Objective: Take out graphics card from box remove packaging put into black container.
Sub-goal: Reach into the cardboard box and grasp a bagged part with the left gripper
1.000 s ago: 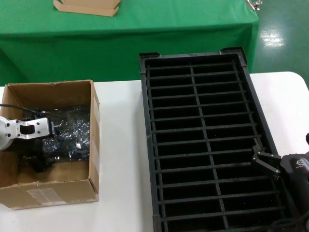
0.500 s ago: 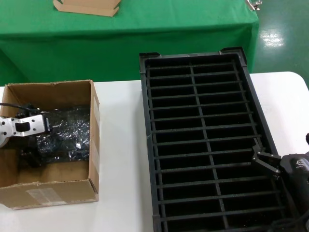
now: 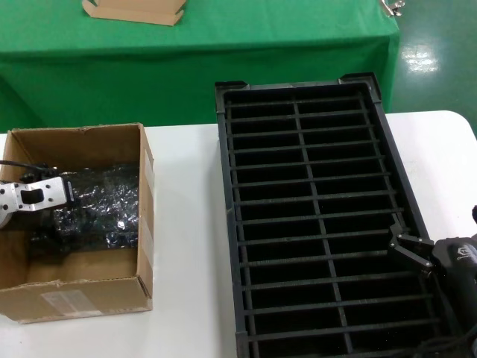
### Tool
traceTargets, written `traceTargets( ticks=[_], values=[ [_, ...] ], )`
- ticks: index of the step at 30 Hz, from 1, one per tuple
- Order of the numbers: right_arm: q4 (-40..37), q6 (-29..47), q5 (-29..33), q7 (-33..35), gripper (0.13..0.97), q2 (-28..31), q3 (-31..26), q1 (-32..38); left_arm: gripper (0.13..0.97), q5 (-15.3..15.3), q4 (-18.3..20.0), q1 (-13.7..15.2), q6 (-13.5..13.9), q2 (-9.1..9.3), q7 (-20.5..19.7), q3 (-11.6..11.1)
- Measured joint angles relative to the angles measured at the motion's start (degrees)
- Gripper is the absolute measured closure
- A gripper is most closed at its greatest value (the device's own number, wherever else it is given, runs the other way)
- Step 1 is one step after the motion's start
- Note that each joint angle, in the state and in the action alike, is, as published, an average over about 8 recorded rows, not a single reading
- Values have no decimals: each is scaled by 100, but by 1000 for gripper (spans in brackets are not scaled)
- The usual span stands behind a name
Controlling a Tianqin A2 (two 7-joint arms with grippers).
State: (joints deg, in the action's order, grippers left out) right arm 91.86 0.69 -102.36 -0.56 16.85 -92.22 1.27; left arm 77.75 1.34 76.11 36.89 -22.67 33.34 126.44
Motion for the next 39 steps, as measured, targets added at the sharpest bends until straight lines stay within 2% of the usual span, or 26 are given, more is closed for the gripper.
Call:
traceTargets(
  ticks=[7, 11, 19, 20, 28, 37, 39],
  values=[
    [0, 0, 0, 0, 129, 0, 0, 0, 328, -43, -13, -13, -77, 8, -17, -104],
    [0, 0, 0, 0, 129, 0, 0, 0, 328, -52, -15, -16, -104, 7, -19, -168],
    [0, 0, 0, 0, 129, 0, 0, 0, 522, -54, -12, -9, -132, 3, 7, -285],
    [0, 0, 0, 0, 129, 0, 0, 0, 522, -51, -12, -8, -132, 2, 14, -301],
    [0, 0, 0, 0, 129, 0, 0, 0, 730, 17, -5, -22, -113, -9, 81, -455],
    [0, 0, 0, 0, 129, 0, 0, 0, 868, 161, 27, -23, -62, -64, 141, -667],
    [0, 0, 0, 0, 129, 0, 0, 0, 878, 206, 49, -26, -51, -85, 141, -724]
  ],
)
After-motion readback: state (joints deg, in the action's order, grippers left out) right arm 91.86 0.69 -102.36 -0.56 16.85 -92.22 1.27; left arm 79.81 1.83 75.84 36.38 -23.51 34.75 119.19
